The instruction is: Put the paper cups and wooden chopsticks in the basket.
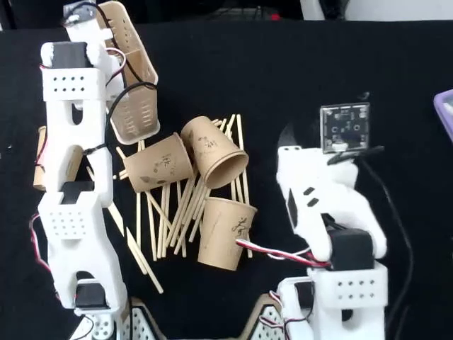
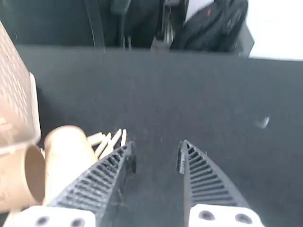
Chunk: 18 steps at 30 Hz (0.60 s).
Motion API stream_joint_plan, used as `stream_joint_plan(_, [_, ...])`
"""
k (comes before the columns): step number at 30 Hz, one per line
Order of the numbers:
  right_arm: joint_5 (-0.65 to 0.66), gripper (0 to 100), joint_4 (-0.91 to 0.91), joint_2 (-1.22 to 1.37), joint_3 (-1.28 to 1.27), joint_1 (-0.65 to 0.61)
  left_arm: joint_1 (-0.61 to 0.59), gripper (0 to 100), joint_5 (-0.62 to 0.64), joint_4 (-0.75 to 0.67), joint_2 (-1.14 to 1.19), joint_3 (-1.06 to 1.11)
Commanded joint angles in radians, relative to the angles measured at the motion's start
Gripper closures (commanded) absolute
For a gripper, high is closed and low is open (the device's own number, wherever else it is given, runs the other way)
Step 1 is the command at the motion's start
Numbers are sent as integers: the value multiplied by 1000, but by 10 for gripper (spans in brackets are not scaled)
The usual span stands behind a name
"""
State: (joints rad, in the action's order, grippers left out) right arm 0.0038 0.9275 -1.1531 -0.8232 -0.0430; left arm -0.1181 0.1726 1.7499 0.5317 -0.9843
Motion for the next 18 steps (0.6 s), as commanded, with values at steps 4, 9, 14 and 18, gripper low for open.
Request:
stream_joint_plan(4, [91, 748, 9, 142, 176, -86, -10, 744, -5, -87, -80, -61])
stream_joint_plan(9, [25, 694, 11, 375, 317, -118, -31, 746, 57, -121, -80, -176])
stream_joint_plan(14, [-81, 756, 40, 512, 513, -135, -44, 745, 57, -129, -71, -363])
stream_joint_plan(18, [-94, 773, 80, 527, 622, -201, -74, 747, 60, -138, -68, -407])
